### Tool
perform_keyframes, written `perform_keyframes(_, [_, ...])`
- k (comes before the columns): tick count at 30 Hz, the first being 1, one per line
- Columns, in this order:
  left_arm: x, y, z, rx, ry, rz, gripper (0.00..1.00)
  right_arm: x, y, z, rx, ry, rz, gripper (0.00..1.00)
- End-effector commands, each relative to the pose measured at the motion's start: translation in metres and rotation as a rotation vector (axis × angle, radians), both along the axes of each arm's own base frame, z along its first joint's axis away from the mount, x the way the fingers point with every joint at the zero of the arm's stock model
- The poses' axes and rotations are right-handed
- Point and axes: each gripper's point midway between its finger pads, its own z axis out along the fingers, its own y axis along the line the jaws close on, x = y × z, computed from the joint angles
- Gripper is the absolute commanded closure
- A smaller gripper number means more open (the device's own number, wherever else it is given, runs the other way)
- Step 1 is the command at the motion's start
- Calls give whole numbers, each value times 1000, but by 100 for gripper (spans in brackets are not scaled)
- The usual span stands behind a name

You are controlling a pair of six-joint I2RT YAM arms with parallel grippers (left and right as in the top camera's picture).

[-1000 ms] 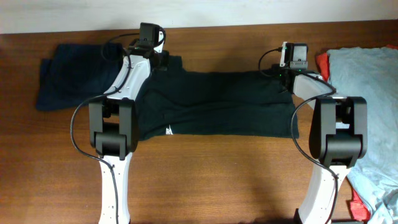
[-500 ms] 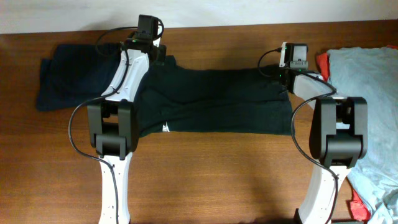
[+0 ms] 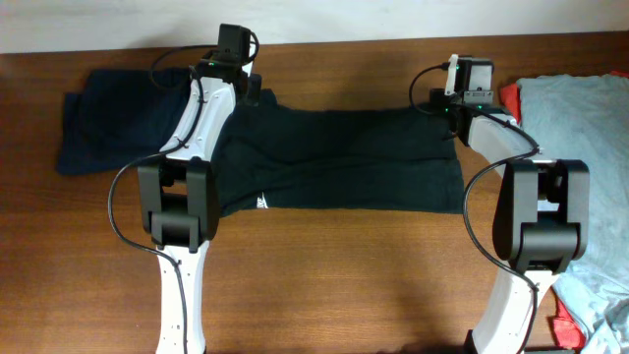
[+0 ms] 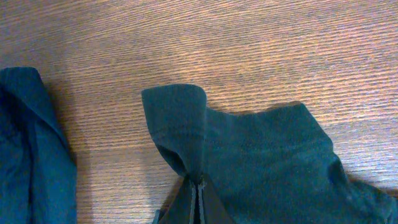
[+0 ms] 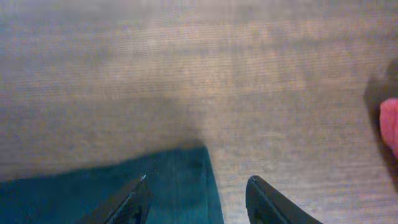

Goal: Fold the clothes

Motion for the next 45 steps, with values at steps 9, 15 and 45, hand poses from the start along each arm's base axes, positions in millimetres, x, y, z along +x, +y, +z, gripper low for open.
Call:
perform_keyframes(9, [5, 5, 10, 15, -24, 3, 98, 6, 9, -30, 42, 10, 18, 46])
perform_keyframes(15, [4, 5, 9, 15, -20, 3, 98, 2, 9, -49, 45, 45, 18, 45])
perform_keyframes(45, [-4, 7, 14, 20, 7, 3, 99, 4, 15, -35, 77, 27, 31, 96])
